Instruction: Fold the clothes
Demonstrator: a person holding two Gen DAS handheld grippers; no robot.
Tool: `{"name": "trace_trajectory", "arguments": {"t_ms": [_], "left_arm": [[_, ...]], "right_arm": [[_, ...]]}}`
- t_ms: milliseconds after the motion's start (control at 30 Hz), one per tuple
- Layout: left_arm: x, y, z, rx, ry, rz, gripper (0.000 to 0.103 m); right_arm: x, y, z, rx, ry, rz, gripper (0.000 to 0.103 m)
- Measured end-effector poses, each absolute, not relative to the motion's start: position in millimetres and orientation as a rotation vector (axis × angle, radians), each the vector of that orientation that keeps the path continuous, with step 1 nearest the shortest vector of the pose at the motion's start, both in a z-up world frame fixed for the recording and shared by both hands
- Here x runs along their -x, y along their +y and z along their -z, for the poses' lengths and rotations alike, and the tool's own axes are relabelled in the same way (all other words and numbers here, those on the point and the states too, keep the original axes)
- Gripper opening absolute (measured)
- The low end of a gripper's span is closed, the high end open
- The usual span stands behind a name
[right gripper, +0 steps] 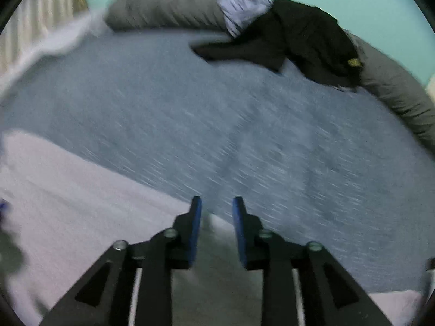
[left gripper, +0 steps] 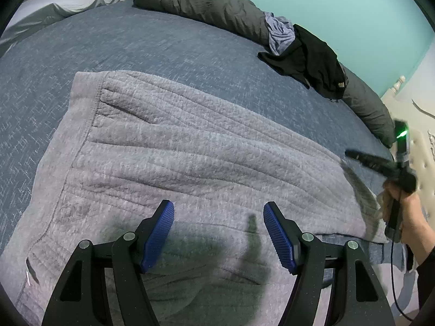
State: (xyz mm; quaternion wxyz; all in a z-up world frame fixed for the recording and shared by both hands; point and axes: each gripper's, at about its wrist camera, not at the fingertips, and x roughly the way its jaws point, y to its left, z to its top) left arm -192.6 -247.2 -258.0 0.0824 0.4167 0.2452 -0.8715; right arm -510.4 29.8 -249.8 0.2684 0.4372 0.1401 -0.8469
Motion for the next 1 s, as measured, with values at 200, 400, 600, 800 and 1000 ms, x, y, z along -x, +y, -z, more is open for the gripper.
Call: {"name": "trace_trajectory", "arguments": {"t_ms": [200, 400, 600, 800, 1000], "left_arm": [[192, -253, 258, -1.234, 0.739, 2.597, 0.072], [188, -273, 255, -1.192, 0.728, 2.551, 0.072], [184, -286, 261, -1.185, 0.765, 2.535, 0.072], [179, -293, 262, -1.167, 0.787, 2.522, 0.072], [177, -293, 263, -1.166, 0.769, 2.524, 0.072]], "right_arm": [[493, -40, 245, -1.107, 0.455, 2.071, 0.047], [484, -100, 262, -1.104, 0.553, 1.941, 0.051], [474, -138, 288, -1.112, 0.676, 1.847, 0.015], [473, -149, 287, -1.065, 0.729, 1.92, 0.002], [480, -157, 274, -0.996, 0.791, 2.057, 0.002]]}}
